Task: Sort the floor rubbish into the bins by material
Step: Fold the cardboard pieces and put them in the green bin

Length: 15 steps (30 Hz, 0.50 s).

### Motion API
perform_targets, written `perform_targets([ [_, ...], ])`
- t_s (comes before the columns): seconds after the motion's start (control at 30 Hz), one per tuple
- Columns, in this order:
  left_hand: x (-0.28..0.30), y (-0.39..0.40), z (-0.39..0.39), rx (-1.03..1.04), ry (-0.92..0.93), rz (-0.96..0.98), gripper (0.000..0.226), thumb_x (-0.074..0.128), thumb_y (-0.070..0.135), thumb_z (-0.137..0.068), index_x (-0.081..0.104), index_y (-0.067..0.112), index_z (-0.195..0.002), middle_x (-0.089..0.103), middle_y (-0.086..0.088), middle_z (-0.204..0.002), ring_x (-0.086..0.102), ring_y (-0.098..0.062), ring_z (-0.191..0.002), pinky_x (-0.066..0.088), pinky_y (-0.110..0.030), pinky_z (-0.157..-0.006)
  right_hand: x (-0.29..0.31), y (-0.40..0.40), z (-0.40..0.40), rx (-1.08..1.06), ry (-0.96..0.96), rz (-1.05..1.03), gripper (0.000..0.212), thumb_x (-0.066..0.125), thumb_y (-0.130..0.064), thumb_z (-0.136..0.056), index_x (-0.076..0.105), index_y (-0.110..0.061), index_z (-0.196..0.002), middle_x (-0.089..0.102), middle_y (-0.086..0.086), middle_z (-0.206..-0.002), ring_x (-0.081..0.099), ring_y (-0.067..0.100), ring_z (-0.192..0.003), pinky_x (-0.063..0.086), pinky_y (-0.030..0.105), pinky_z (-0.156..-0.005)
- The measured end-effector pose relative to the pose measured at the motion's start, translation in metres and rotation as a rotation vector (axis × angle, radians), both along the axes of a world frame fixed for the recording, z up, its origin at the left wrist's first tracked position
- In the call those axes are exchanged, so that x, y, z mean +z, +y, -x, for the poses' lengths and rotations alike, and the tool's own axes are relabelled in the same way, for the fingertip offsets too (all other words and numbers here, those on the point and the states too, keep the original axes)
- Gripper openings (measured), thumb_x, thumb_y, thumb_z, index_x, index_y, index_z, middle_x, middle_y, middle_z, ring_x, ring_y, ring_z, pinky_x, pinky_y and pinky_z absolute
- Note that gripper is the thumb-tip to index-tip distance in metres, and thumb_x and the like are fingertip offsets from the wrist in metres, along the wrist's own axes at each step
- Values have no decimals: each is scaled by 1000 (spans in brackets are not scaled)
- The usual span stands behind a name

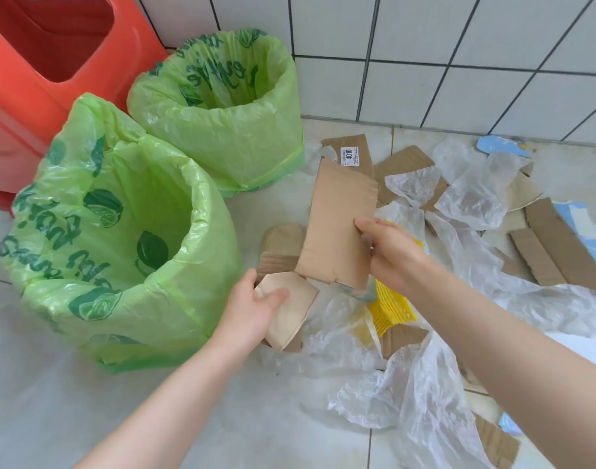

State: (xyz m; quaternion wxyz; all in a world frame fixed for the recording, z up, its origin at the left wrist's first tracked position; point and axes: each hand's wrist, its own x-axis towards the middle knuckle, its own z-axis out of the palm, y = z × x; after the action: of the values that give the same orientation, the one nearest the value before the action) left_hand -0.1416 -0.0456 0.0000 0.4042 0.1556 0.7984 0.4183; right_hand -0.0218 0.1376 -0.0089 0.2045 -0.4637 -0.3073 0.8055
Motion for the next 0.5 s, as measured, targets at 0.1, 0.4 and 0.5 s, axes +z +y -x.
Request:
perform_targets([
  [0.1, 23, -15, -1, -62, 144, -67, 14, 61, 18, -90, 56, 25, -100, 69, 7, -99, 66, -15, -93, 53, -44, -86, 19, -8, -13, 70, 84, 112, 19, 50, -10, -93, 61, -3, -107, 67, 14, -108, 64, 24, -97, 51, 39, -88],
  [0.4, 113, -59, -9, -37, 420, -367, 21, 60, 19, -92, 53, 29, -110, 69, 12, -96, 64, -8, -92, 51, -29, -81, 78, -52, -23, 273, 152, 72, 40, 47, -11, -92, 52, 1, -129, 63, 14, -116, 61, 26, -103, 48, 40, -94],
  [0.5, 130, -69, 4, 63, 470, -454, 22, 60, 15, -92, 54, 28, -109, 68, 18, -98, 64, -1, -90, 49, -18, -76, 103, -61, -13, 296, 151, -93, 22, 48, -11, -93, 57, -4, -111, 67, 7, -104, 64, 19, -94, 52, 33, -82],
])
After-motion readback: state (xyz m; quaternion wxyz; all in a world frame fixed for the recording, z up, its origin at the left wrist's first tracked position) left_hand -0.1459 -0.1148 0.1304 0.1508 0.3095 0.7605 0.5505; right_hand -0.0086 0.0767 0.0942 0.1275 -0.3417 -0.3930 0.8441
